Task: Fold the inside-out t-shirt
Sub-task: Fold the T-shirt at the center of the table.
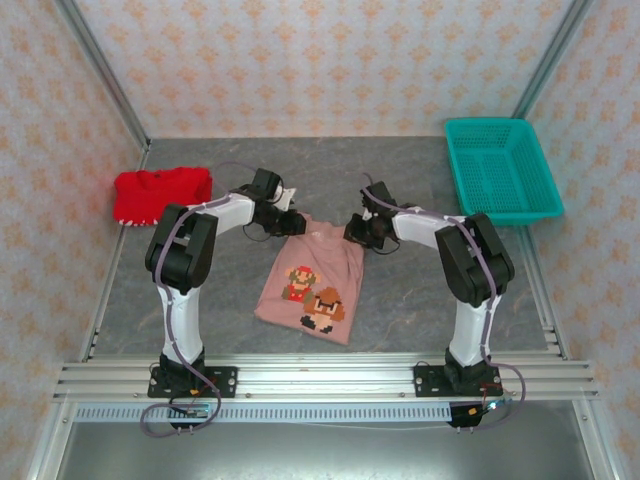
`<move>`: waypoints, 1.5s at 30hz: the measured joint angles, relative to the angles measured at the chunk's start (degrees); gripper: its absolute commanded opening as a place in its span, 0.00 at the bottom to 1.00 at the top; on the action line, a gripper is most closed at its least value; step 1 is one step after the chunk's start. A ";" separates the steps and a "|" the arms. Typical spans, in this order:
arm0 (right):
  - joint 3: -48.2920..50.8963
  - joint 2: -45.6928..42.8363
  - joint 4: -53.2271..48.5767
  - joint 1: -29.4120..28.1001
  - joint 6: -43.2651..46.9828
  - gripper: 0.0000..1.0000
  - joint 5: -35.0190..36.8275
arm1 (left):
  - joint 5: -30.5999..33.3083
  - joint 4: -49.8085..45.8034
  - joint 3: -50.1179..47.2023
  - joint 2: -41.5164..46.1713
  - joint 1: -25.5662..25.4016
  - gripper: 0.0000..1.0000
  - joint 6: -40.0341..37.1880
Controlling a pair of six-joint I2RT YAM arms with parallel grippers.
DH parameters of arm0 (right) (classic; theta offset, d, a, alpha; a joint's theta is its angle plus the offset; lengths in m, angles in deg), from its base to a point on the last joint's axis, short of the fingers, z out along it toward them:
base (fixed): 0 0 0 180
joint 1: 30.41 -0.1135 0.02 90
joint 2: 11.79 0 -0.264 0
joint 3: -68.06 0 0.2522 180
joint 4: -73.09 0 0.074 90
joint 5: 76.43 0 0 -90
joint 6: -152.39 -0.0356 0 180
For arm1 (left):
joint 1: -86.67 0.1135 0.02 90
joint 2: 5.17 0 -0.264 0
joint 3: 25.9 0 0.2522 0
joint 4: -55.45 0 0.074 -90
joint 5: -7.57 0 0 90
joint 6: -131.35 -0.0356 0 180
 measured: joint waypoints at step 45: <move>12.13 -29.20 1.05 0.20 14.34 0.00 -3.93 | 2.99 9.62 -20.24 29.24 -4.55 0.00 9.27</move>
